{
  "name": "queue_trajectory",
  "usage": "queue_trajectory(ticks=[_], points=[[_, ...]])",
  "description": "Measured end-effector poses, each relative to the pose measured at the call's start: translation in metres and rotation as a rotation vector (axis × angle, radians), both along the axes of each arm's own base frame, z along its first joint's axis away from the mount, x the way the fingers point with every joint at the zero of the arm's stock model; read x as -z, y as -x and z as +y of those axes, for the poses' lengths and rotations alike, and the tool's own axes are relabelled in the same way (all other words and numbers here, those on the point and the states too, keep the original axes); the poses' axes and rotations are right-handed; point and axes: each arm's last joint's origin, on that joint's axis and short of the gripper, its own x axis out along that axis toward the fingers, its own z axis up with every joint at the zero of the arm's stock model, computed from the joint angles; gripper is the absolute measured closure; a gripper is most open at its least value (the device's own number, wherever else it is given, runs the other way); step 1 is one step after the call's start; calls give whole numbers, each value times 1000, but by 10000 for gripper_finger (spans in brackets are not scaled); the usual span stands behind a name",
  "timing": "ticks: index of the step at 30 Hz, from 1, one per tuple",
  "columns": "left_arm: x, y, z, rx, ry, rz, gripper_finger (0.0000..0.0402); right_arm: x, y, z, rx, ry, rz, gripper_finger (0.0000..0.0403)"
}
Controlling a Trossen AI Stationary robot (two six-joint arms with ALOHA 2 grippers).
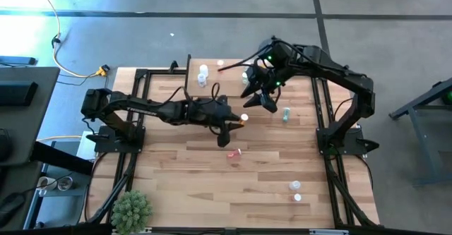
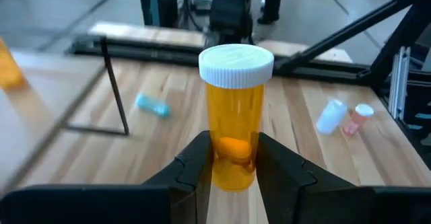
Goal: Pick and place medicine bottles onto shelf by color
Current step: Put the yellow pill bottle on the shelf aligned with the other yellow pill bottles
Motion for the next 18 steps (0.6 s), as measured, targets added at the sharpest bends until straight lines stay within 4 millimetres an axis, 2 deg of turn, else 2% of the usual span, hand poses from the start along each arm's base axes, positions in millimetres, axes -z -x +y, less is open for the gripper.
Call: queue_trajectory(ticks=[12, 18], points=[[-37, -7, 8, 15, -97, -37, 314, 2, 0, 7, -19, -4, 22, 214], [-52, -7, 19, -20, -104, -75, 314, 6, 4, 4, 64, 68, 95, 214]])
